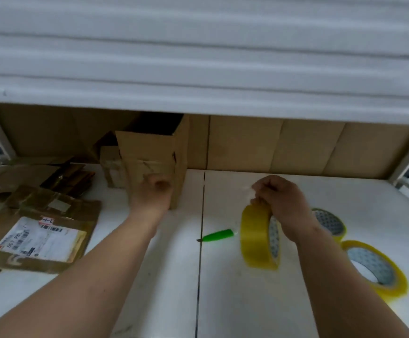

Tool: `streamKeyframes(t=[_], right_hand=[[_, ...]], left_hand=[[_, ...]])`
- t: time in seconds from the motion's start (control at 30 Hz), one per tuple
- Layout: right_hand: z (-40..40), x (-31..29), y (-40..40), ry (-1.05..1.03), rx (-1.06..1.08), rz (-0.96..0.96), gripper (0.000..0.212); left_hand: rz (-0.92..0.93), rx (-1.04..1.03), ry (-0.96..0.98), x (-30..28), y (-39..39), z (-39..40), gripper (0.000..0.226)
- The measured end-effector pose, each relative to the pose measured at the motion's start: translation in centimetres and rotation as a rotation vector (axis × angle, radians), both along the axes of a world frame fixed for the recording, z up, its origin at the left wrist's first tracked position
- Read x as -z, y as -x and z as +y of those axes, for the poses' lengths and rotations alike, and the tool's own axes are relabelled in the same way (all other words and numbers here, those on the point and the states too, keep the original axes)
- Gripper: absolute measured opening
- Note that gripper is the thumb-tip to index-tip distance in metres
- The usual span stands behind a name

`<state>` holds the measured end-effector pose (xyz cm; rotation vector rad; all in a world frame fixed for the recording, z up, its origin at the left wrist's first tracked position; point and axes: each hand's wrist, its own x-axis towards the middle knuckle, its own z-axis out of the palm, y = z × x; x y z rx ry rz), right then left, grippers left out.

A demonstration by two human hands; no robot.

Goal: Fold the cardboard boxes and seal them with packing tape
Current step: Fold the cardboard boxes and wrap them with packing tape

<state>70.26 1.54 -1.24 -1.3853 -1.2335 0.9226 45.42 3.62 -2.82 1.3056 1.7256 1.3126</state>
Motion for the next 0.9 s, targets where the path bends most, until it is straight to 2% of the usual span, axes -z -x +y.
streamKeyframes(t=[0.2,0.27,0.47,0.67,0.73,0.83,0.9], right_hand=[[-3.1,0.7,-3.2,0.07,-0.118,0.05,0.012],[-3.9,1.1,-3.9,0.068,-0.143,0.064,0.009],[-5.8,2.6,-6.1,0.036,-0.183,0.075,0.009],[-6.6,3.0,-7.8,0.019,-0.211,0.116,0.002],[-6.8,3.0,-8.1,0.024,-0.217,0.119,0.01],[-6.9,3.1,-8.3,0.01,-0.193,0.034,0.023],[-6.8,3.0,-8.7,-0.014,-0.14,-0.059,0.052]], left_hand=[[0.141,0.471,-0.198,-0.1,-9.4,-4.3,0.024],[0.198,0.544,-0.196,0.1,-11.7,-5.3,0.024],[0.037,0.534,-0.063,0.7,-14.9,-6.8,0.018],[0.025,0.482,0.042,0.3,-16.7,-7.2,0.007],[0.035,0.454,0.052,0.1,-17.2,-7.2,0.007],[0.105,0.423,0.033,0.1,-17.8,-7.0,0.019],[0.117,0.411,0.04,0.1,-18.1,-7.1,0.022]])
